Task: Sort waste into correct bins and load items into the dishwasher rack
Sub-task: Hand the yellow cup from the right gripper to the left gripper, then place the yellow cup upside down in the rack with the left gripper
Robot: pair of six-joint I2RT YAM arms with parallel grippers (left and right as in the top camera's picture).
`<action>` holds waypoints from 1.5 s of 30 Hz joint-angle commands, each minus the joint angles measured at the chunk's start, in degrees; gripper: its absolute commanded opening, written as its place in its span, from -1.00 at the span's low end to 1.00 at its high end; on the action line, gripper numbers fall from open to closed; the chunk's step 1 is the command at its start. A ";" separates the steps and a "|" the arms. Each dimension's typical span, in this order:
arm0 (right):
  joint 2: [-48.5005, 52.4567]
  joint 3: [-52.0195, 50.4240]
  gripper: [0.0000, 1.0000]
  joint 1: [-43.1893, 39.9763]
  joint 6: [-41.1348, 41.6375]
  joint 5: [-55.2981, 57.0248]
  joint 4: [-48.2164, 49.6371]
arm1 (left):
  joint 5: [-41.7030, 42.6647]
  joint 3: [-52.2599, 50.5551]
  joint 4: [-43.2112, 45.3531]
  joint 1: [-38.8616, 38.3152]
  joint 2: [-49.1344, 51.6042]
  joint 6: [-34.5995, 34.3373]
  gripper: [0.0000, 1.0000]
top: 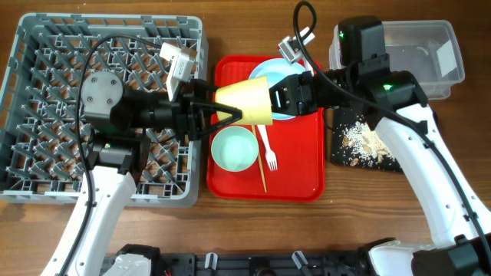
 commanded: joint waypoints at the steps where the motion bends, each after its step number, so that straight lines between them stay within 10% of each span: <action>1: 0.22 0.26 -0.71 0.02 -0.02 0.31 -0.09 | 0.07 0.59 0.20 -0.11 0.00 0.37 0.07; 7: 0.22 0.24 -0.31 0.02 -0.04 0.33 -0.09 | 0.07 0.59 -1.40 4.26 0.00 0.70 0.03; 17: 0.22 0.26 -0.15 0.02 -0.15 20.63 -5.49 | -18.18 0.59 -40.85 13.53 -0.02 26.36 -0.30; 32: 0.00 1.77 -0.14 -4.07 -6.27 58.51 -26.80 | -76.87 17.14 -82.47 15.96 -1.05 26.25 -0.64; 45: 0.00 1.77 -0.14 -6.58 -6.21 59.12 -28.39 | -86.36 17.99 -92.26 15.96 8.44 25.88 -0.58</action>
